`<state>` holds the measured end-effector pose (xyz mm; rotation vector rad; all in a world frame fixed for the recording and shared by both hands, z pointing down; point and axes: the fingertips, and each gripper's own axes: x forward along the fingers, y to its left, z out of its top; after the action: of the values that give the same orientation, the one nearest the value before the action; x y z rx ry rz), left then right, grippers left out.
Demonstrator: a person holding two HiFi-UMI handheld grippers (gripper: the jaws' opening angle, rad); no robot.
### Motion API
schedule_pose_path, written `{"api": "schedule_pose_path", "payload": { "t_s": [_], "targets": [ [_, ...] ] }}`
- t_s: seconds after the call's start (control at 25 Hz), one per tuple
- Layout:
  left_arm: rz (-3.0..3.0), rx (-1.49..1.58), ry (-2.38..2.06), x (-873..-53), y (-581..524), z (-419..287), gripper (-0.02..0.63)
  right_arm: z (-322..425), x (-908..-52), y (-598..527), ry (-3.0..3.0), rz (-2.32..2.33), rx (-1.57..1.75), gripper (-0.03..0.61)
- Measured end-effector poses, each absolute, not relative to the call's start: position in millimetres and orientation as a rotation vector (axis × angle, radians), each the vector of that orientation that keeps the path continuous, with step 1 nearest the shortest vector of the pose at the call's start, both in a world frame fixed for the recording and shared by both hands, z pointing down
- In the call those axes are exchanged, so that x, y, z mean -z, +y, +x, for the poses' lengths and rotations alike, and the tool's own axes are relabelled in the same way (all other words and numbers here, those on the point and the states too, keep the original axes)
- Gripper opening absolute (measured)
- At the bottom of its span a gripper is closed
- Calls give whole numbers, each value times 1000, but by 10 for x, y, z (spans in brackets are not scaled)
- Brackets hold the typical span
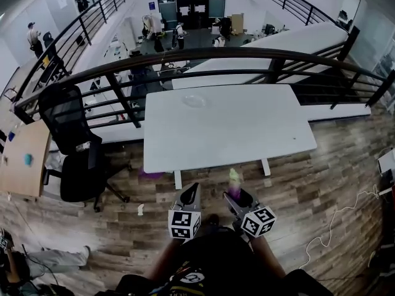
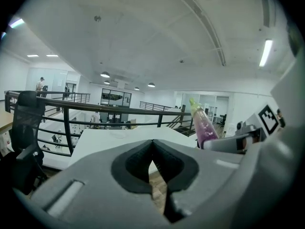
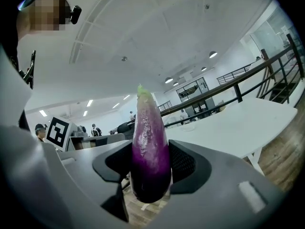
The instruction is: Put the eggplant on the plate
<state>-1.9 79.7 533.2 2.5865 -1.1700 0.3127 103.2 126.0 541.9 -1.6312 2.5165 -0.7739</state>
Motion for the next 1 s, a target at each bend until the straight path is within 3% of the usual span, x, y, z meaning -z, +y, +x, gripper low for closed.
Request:
{"api": "schedule_pose_path", "payload": {
  "t_s": [0.52,1.0],
  "targets": [
    [2576,-391,-1240,-5475,-585,360,5,1392,-5717,-45,2629,-1526,856,227],
    [2622,-418,-1009,-5814,-2202,534,5,1313,-5901,-1782,2688,-1630,831,227]
  ]
}}
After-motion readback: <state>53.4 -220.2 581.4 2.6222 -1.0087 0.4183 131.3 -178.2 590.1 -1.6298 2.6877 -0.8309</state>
